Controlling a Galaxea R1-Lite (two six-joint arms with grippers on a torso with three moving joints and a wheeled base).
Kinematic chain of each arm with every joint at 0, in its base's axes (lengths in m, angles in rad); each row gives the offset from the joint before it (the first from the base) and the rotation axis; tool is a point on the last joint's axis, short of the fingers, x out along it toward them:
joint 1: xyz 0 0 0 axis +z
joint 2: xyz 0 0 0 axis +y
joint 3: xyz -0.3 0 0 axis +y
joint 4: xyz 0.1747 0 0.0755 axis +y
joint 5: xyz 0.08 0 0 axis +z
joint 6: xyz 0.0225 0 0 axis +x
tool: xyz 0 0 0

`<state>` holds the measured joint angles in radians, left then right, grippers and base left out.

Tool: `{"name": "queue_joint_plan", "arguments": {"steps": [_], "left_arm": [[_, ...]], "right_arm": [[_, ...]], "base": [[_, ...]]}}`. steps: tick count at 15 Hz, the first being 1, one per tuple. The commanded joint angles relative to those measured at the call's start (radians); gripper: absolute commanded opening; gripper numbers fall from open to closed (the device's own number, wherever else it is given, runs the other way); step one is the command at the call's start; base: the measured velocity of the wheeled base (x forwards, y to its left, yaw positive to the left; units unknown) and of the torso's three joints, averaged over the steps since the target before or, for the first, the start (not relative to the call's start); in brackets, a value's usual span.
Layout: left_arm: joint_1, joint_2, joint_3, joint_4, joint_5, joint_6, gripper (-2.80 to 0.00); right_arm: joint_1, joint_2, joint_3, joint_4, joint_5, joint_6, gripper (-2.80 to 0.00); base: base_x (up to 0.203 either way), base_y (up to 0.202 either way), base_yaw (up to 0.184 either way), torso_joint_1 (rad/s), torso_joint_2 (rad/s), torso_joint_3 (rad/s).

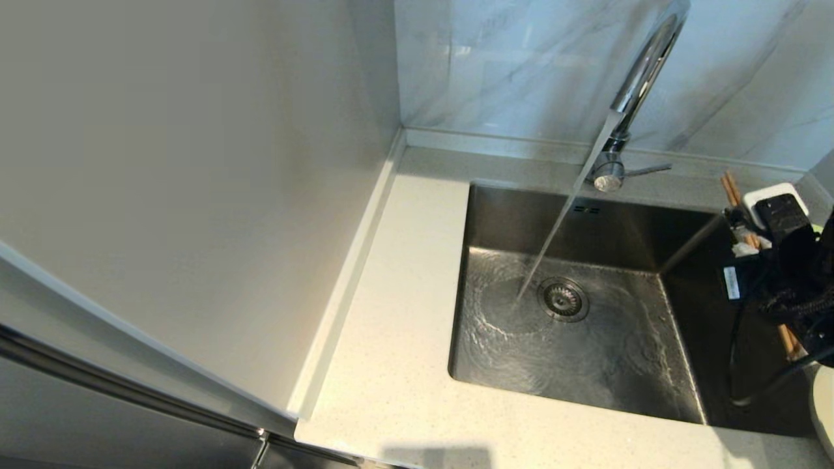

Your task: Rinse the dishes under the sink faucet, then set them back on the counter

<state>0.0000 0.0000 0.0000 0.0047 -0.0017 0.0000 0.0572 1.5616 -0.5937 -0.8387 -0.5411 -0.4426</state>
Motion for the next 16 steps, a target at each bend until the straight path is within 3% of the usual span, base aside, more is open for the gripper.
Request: {"name": "queue_joint_plan", "arguments": {"steps": [1, 5, 6, 8, 11, 14, 16], "left_arm": [[0.0, 0.0, 0.0, 0.0, 0.0, 0.0, -2.8], [0.0, 0.0, 0.0, 0.0, 0.0, 0.0, -2.8], [0.0, 0.0, 0.0, 0.0, 0.0, 0.0, -2.8], [0.0, 0.0, 0.0, 0.0, 0.0, 0.0, -2.8], [0.0, 0.0, 0.0, 0.0, 0.0, 0.0, -2.8], [0.0, 0.0, 0.0, 0.0, 0.0, 0.0, -2.8], [0.0, 0.0, 0.0, 0.0, 0.0, 0.0, -2.8]], "right_arm": [[-0.007, -0.023, 0.015, 0.029, -0.005, -0.004, -2.8], [-0.031, -0.106, -0.318, 0.321, -0.014, 0.032, -2.8], [-0.06, -0.136, -0.349, 0.413, -0.015, 0.041, -2.8], [-0.186, -0.218, -0.339, 0.745, 0.013, 0.091, -2.8], [-0.411, -0.332, -0.367, 1.111, 0.235, 0.214, -2.8], [-0.557, -0.351, -0.353, 1.226, 0.483, 0.354, -2.8], [-0.608, -0.346, -0.301, 1.232, 0.578, 0.391, -2.8]], "base": [[0.0, 0.0, 0.0, 0.0, 0.0, 0.0], [0.0, 0.0, 0.0, 0.0, 0.0, 0.0], [0.0, 0.0, 0.0, 0.0, 0.0, 0.0], [0.0, 0.0, 0.0, 0.0, 0.0, 0.0], [0.0, 0.0, 0.0, 0.0, 0.0, 0.0], [0.0, 0.0, 0.0, 0.0, 0.0, 0.0], [0.0, 0.0, 0.0, 0.0, 0.0, 0.0]]}}
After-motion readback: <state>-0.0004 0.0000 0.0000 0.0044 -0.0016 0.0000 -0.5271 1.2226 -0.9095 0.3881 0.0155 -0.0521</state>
